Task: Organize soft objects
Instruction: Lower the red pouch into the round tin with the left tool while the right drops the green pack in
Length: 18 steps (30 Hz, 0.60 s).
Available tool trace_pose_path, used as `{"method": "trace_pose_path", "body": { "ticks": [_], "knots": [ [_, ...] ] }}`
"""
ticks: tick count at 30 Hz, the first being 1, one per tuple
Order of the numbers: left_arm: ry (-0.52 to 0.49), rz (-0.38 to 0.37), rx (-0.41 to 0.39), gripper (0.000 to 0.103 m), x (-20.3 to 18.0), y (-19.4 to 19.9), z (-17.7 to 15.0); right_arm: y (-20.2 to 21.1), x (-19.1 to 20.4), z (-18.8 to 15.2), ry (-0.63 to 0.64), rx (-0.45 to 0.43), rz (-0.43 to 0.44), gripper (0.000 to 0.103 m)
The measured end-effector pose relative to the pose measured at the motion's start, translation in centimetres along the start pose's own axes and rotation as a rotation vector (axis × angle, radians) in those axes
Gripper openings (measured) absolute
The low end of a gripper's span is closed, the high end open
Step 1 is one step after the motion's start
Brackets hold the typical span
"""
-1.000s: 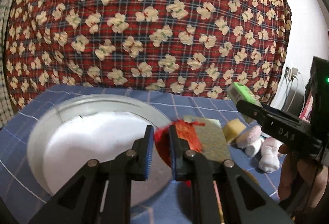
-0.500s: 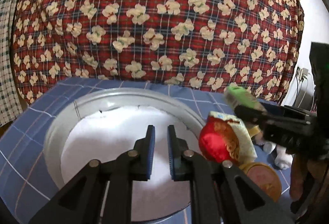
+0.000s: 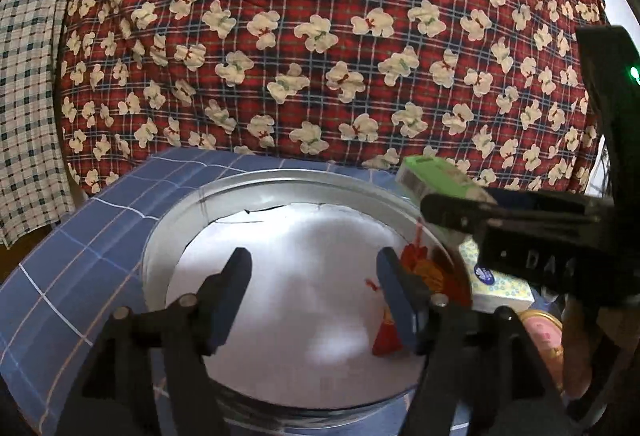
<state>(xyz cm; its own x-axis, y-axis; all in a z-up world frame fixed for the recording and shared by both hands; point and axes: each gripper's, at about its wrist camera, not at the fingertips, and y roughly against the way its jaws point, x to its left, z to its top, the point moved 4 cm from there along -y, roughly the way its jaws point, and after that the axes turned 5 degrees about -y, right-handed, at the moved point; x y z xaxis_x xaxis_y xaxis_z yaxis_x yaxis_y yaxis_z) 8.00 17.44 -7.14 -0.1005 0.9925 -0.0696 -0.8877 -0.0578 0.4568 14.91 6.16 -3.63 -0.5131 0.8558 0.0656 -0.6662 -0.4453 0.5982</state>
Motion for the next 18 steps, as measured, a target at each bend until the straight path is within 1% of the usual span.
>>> {"method": "trace_pose_path", "body": {
  "ticks": [2, 4, 5, 7, 8, 10, 11, 12, 14, 15, 18],
  "knots": [
    [0.012, 0.016, -0.001, 0.07, 0.6, 0.0, 0.0, 0.1, -0.3, 0.5, 0.006, -0.003, -0.011, 0.051],
    [0.032, 0.025, -0.002, 0.07, 1.2, -0.1, 0.0, 0.0, -0.7, 0.9, 0.011, 0.006, -0.038, 0.051],
    [0.038, 0.025, 0.001, 0.07, 1.3, -0.1, 0.0, -0.4, -1.0, 1.0, 0.007, 0.024, -0.069, 0.051],
    [0.034, 0.024, 0.003, 0.07, 1.3, 0.0, -0.1, -0.5, -1.5, 0.8, 0.001, 0.045, -0.08, 0.051],
    [0.025, 0.01, 0.003, 0.07, 1.0, 0.1, -0.1, -0.3, -1.8, 0.5, 0.011, 0.046, -0.095, 0.051],
    [0.002, -0.02, 0.006, 0.07, 0.1, 0.3, 0.0, 0.2, -2.7, 0.1, 0.017, 0.041, -0.117, 0.051],
    [-0.015, -0.041, 0.009, 0.077, -0.6, 0.4, 0.0, 0.5, -3.3, -0.1, 0.005, 0.042, -0.124, 0.051],
    [-0.035, -0.066, 0.015, 0.079, -1.5, 0.4, 0.0, 0.8, -3.9, -0.3, -0.006, 0.036, -0.13, 0.051],
    [-0.058, -0.098, 0.018, 0.081, -2.8, 0.4, 0.0, 1.4, -4.9, -0.7, -0.013, 0.026, -0.151, 0.051],
    [-0.072, -0.106, 0.029, 0.081, -3.5, 0.1, 0.0, 1.6, -5.3, -0.8, -0.016, 0.023, -0.159, 0.051],
    [-0.133, -0.117, 0.112, 0.081, -5.7, -1.7, -0.2, 2.2, -6.0, -1.2, -0.024, 0.013, -0.166, 0.052]
  ]
}}
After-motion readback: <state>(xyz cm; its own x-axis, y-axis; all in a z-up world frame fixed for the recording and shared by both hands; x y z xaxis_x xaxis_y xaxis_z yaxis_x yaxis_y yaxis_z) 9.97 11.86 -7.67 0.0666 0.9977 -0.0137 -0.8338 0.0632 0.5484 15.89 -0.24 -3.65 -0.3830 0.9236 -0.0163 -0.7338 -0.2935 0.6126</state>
